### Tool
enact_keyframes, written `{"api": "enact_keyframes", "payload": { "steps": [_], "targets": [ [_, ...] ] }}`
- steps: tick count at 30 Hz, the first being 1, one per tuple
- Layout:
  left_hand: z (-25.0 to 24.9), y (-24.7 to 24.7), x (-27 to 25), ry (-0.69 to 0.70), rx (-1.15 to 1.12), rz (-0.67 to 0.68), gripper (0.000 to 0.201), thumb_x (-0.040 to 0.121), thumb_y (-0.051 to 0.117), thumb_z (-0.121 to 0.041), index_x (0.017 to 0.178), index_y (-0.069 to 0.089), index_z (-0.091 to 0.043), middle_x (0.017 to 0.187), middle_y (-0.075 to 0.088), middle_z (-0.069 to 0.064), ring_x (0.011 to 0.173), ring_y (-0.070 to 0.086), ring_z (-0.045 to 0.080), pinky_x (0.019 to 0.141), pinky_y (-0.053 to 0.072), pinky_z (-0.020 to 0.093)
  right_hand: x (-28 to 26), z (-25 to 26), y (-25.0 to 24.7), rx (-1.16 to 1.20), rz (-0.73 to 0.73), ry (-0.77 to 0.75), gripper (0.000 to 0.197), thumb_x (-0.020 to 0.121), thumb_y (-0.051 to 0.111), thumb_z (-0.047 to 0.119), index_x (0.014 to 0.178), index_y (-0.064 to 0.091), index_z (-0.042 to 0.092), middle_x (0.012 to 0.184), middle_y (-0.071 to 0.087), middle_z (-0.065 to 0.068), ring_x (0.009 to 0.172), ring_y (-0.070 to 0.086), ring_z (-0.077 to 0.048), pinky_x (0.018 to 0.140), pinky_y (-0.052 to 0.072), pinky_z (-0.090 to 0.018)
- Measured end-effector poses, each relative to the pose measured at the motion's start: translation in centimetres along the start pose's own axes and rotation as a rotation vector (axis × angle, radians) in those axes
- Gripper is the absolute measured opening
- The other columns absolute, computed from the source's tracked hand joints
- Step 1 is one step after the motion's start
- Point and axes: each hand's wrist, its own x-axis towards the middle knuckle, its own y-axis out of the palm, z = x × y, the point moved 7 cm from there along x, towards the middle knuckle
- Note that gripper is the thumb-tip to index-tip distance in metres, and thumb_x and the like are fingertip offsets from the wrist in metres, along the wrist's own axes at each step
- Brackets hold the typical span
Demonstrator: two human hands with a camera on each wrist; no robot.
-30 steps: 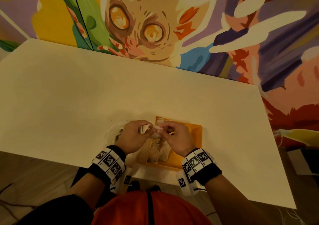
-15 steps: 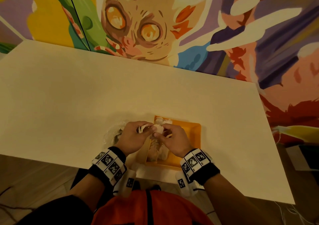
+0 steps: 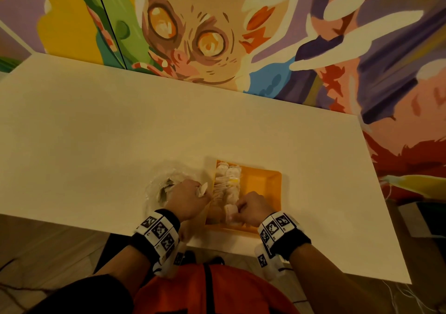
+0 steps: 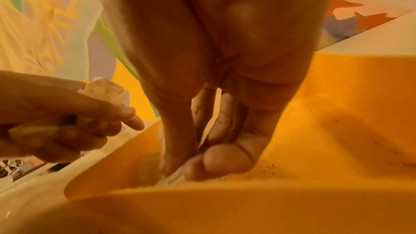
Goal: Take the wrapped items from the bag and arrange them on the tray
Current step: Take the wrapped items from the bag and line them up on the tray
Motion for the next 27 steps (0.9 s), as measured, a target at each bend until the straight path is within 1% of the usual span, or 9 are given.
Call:
{"api": "enact_keyframes", "payload": {
  "steps": [3,5,8,11,15,18,21,25,27],
  "targets": [
    [-0.4,0.5,-0.2,-0.013,0.149,0.028,0.033,0.084,0.069,-0.040,0.072,0.061,-0.010,0.081,0.065,0.007,0.080,0.063,0.022,0.061,0.042,0.029,-0.2,-0.2,0.8,0.012,0.060,0.052,0.030,0.075,0.081,0.011,0.055,0.060,0.016,0.053,0.057,0.004,0.046,0.058,-0.002,0.042,0.040,-0.015],
    [-0.4,0.7,-0.4,-0.031,0.200,0.039,0.031,0.085,0.069,-0.040,0.073,0.055,-0.015,0.087,0.065,0.006,0.084,0.061,0.020,0.059,0.038,0.022,0.0,0.1,1.1,-0.024,0.062,0.060,0.026,0.077,0.076,0.006,0.057,0.060,0.012,0.055,0.055,0.001,0.058,0.063,-0.013,0.047,0.043,-0.020],
    [-0.2,1.2,-0.4,-0.037,0.218,0.067,0.027,0.085,0.068,-0.039,0.083,0.057,-0.014,0.097,0.067,0.008,0.088,0.063,0.022,0.057,0.038,0.021,0.0,0.9,1.3,-0.057,0.046,0.088,0.006,0.080,0.071,0.005,0.075,0.070,0.007,0.070,0.060,-0.005,0.082,0.068,-0.026,0.065,0.055,-0.031],
    [-0.1,1.6,-0.1,-0.034,0.207,0.078,0.028,0.085,0.069,-0.037,0.089,0.062,-0.010,0.095,0.066,0.010,0.093,0.064,0.026,0.061,0.039,0.024,0.1,1.1,1.2,-0.010,-0.015,0.135,0.013,0.082,0.074,0.012,0.092,0.070,0.005,0.090,0.068,-0.010,0.089,0.070,-0.028,0.077,0.059,-0.036],
    [0.6,2.1,0.3,-0.046,0.180,0.085,0.022,0.085,0.070,-0.026,0.073,0.055,-0.014,0.082,0.060,0.004,0.086,0.064,0.024,0.054,0.038,0.020,0.1,1.1,1.2,-0.011,-0.067,0.163,0.020,0.082,0.072,0.013,0.067,0.060,0.010,0.069,0.060,-0.004,0.066,0.064,-0.019,0.059,0.058,-0.029],
    [1.1,2.2,0.4,-0.058,0.160,0.068,0.024,0.085,0.069,-0.025,0.099,0.065,-0.006,0.102,0.066,0.010,0.098,0.063,0.027,0.065,0.042,0.024,0.0,1.5,0.9,-0.069,-0.053,0.167,0.014,0.081,0.073,0.019,0.081,0.063,0.009,0.085,0.067,-0.005,0.085,0.068,-0.023,0.067,0.057,-0.030],
    [1.3,2.4,0.6,-0.055,0.136,0.059,0.037,0.085,0.070,-0.028,0.107,0.063,0.001,0.109,0.066,0.016,0.101,0.063,0.030,0.069,0.044,0.027,-0.7,2.4,0.2,-0.228,-0.040,0.116,0.030,0.089,0.061,0.027,0.066,0.044,0.020,0.073,0.053,0.002,0.092,0.063,-0.024,0.065,0.046,-0.026],
    [1.1,2.6,0.7,-0.044,0.129,0.063,0.041,0.085,0.071,-0.031,0.107,0.064,0.003,0.109,0.066,0.018,0.102,0.063,0.031,0.074,0.048,0.031,-0.7,2.6,0.3,-0.289,-0.039,0.103,0.010,0.095,0.056,0.026,0.095,0.057,0.017,0.118,0.063,-0.009,0.111,0.061,-0.028,0.094,0.050,-0.034],
    [1.2,2.6,0.8,-0.044,0.122,0.061,0.039,0.085,0.071,-0.029,0.108,0.064,0.002,0.110,0.066,0.018,0.102,0.063,0.030,0.074,0.048,0.030,-0.5,2.8,0.1,-0.305,-0.045,0.110,0.011,0.098,0.053,0.025,0.094,0.056,0.015,0.124,0.060,-0.012,0.115,0.058,-0.029,0.097,0.048,-0.033]
  ]
}}
